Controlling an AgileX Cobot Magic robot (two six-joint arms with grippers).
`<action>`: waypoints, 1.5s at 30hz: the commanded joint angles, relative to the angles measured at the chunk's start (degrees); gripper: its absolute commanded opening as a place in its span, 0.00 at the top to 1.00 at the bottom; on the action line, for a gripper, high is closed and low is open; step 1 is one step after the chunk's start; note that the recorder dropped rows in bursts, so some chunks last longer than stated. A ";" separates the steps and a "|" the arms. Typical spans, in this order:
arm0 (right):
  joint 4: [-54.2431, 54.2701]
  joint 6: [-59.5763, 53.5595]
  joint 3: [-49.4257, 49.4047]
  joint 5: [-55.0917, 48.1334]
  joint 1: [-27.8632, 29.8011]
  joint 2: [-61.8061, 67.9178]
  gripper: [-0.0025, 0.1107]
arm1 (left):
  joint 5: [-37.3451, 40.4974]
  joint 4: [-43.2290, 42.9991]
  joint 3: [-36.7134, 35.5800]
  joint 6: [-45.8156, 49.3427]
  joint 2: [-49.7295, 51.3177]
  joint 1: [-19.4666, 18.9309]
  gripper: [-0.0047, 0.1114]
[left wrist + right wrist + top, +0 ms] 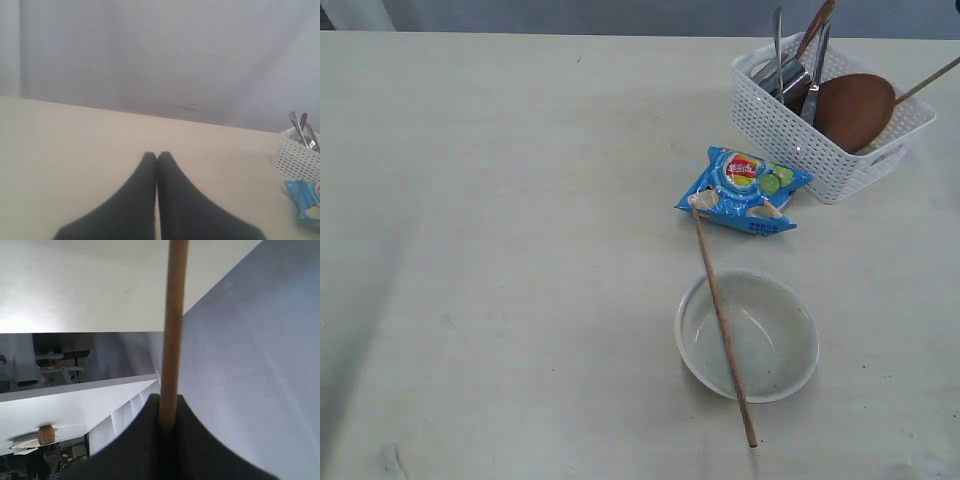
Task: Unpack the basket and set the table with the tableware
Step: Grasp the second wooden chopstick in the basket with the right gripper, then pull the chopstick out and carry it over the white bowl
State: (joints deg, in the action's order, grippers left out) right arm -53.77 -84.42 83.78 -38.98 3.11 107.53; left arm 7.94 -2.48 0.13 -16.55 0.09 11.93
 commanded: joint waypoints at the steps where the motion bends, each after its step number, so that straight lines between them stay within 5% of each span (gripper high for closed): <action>1: -0.65 0.89 0.14 -1.82 0.75 -2.29 0.98 | 0.06 -0.55 -0.13 0.34 -0.08 0.15 0.96; 17: 0.69 4.95 0.14 -4.83 3.34 -9.74 0.98 | 0.06 -0.55 -0.13 0.34 -0.08 0.15 0.96; 21: 1.27 25.11 0.14 -8.50 3.49 -11.91 0.98 | -0.04 -0.55 -0.13 0.34 -0.08 0.15 0.96; 25: 4.77 61.38 0.14 -11.81 3.49 -15.14 0.98 | -0.04 -0.55 -0.13 0.34 -0.08 0.15 0.96; 28: 13.22 70.72 0.14 -17.04 3.49 -18.65 0.98 | -0.04 -0.55 -0.13 0.34 -0.08 0.15 0.96; 32: 37.55 79.12 -0.71 -26.13 3.38 -23.80 0.98 | -0.04 -0.55 -0.13 0.34 -0.08 0.15 0.96; 36: 46.66 81.97 -12.80 -29.03 -1.91 -31.70 0.98 | -0.04 -0.55 -0.13 0.34 -0.08 0.15 0.96; 42: 66.30 89.56 -38.40 -19.78 -17.90 -47.73 0.98 | -0.04 -0.55 -0.13 0.34 -0.08 0.15 0.96; 45: 66.08 96.87 -43.65 -17.95 -26.58 -52.37 0.98 | -0.04 -0.55 -0.13 0.34 -0.08 0.15 0.96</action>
State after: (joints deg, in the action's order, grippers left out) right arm 12.36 7.38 42.91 -58.82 -18.78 58.10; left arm 7.94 -2.48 0.13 -16.55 0.09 11.93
